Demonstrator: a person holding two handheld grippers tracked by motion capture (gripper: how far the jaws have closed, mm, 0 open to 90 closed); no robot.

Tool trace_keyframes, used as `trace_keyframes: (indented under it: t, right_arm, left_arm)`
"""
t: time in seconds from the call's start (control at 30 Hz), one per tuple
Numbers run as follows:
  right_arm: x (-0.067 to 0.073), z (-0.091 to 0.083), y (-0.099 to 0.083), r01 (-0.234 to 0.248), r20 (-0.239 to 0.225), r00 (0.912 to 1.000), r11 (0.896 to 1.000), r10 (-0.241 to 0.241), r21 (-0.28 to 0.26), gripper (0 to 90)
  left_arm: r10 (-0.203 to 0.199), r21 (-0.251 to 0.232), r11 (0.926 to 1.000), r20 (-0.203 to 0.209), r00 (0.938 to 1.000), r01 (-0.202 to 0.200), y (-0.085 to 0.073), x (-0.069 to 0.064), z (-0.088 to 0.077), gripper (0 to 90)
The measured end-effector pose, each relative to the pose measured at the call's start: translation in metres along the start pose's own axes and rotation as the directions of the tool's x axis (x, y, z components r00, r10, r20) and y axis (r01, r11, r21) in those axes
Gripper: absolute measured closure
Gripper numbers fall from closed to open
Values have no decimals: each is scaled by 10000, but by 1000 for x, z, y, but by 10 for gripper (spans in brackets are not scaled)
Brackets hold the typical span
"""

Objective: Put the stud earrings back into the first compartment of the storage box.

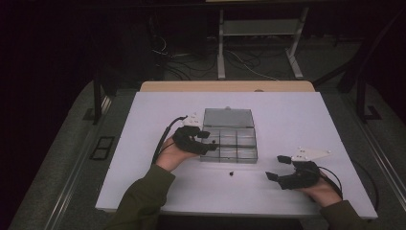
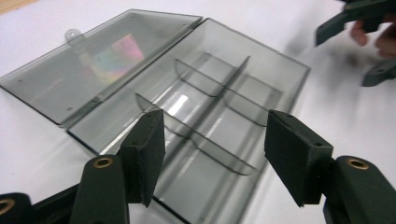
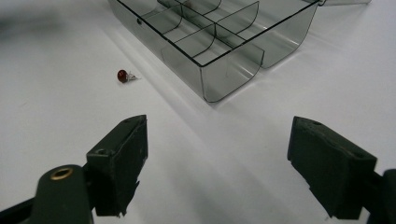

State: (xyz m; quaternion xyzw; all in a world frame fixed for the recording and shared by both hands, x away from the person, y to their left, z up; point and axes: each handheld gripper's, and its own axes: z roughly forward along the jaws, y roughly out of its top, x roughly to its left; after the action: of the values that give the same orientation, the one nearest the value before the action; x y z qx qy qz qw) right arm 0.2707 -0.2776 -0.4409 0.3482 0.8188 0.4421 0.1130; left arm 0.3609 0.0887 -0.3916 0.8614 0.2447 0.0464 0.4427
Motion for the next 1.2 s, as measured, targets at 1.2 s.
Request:
trace_keyframes:
  t: [1.2]
  right_arm:
    - [1, 0, 0, 65, 20, 10000, 10000, -65, 45, 196]
  left_arm:
    - [653, 781, 9944, 768, 9949, -713, -32, -62, 39, 619]
